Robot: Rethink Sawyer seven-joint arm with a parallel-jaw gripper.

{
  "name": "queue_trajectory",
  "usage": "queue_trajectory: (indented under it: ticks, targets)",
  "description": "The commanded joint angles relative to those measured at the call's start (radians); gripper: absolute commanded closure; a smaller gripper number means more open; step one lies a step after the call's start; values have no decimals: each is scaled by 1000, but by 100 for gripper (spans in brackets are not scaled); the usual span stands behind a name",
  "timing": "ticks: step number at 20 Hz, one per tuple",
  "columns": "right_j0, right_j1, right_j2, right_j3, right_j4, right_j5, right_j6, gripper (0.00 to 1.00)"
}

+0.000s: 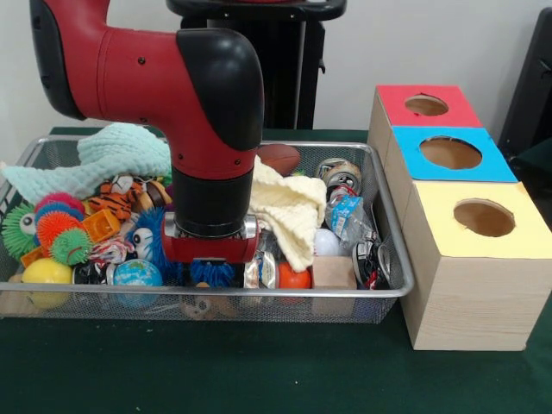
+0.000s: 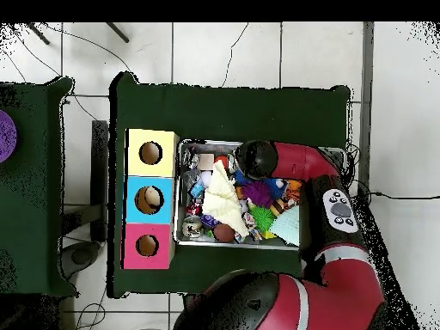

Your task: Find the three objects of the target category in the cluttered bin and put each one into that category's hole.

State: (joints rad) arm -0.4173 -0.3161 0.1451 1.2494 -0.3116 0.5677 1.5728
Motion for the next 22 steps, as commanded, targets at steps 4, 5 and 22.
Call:
queue_trajectory:
  ticks: [4, 5, 22]
  targets:
    - [-11, 209, 73, -24, -138, -426, 64, 0]
    - [-8, 212, 70, -26, -139, -429, 68, 0]
    - [-37, 230, 89, 5, -166, -547, 81, 0]
